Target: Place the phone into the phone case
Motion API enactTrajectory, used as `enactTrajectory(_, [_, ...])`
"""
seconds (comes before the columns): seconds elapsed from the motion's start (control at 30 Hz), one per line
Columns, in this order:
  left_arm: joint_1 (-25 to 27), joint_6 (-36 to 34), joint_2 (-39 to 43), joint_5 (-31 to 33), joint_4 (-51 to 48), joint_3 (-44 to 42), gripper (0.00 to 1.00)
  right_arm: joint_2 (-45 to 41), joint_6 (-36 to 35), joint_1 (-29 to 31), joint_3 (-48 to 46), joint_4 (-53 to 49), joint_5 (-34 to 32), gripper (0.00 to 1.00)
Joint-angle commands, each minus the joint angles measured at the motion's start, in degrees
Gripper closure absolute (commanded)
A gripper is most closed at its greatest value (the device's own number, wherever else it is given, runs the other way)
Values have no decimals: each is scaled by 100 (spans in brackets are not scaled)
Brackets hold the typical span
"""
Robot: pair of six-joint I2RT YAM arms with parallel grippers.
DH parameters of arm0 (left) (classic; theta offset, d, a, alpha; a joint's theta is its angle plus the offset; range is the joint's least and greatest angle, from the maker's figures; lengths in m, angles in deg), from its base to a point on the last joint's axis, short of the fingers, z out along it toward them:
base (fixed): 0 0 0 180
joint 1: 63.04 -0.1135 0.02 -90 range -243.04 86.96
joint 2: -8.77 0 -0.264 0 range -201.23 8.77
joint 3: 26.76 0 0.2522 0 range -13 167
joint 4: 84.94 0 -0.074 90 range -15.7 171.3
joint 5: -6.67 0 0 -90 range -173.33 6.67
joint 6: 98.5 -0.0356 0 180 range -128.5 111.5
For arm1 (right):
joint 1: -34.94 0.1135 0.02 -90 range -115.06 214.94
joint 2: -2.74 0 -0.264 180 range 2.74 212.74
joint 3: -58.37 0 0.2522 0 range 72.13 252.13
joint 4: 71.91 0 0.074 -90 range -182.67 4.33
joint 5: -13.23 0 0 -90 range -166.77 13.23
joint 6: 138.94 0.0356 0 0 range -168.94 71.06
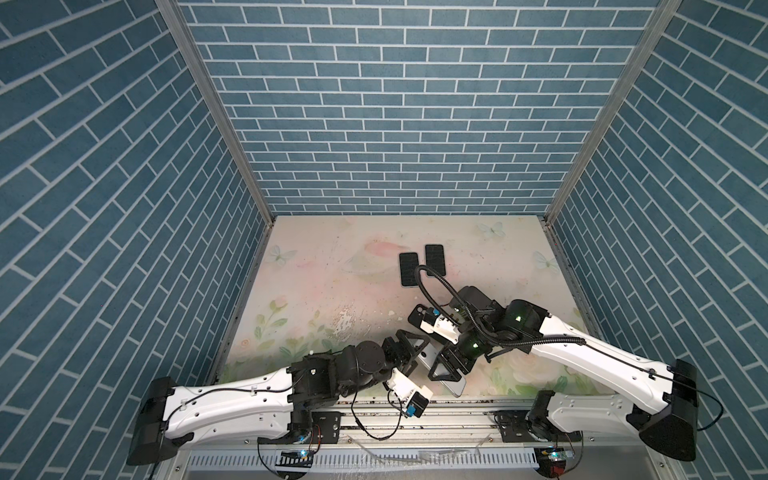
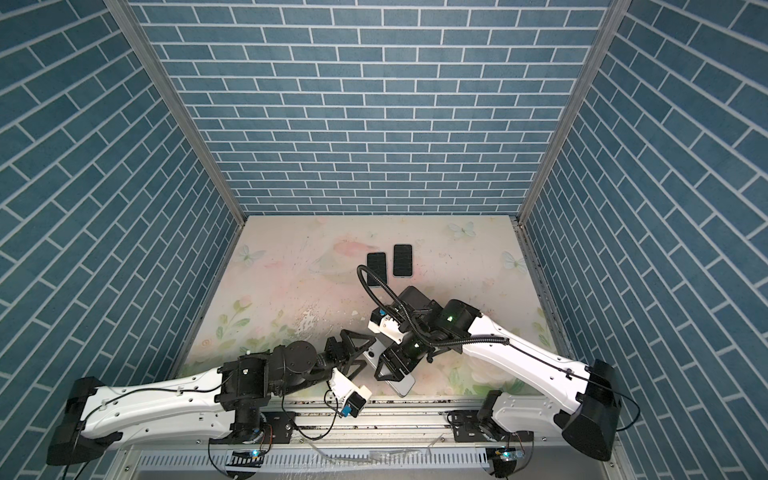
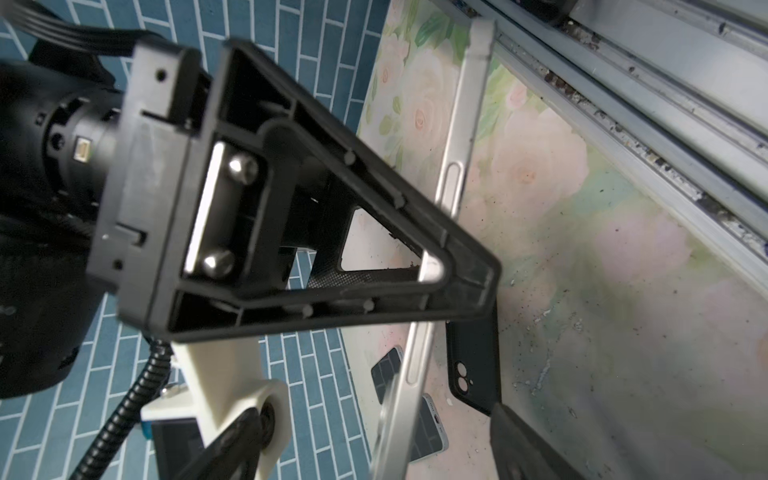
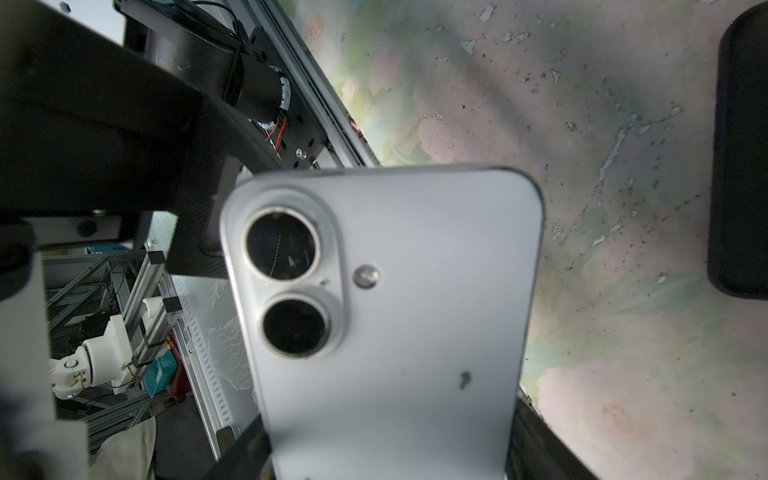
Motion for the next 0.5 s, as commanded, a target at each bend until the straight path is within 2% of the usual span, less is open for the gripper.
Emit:
enactTrajectory(0.0, [-1, -26, -20, 33, -259, 263, 23, 27, -220, 69, 272, -110, 80, 50])
enactTrajectory(0.13, [-5, -21, -47, 21, -726, 412, 50, 29, -228, 99, 301, -134, 5, 50])
enactTrajectory(0.23, [-13, -29, -36, 8, -817, 412, 63, 50, -235, 109, 343, -172, -53, 50])
enactTrajectory(0.33, [-15, 5, -68, 4, -923, 513, 72, 90, -237, 108, 406, -210, -51, 50])
enactTrajectory(0.47, [-17, 5, -107, -22, -1050, 591, 74, 141, -246, 152, 500, -264, -65, 50])
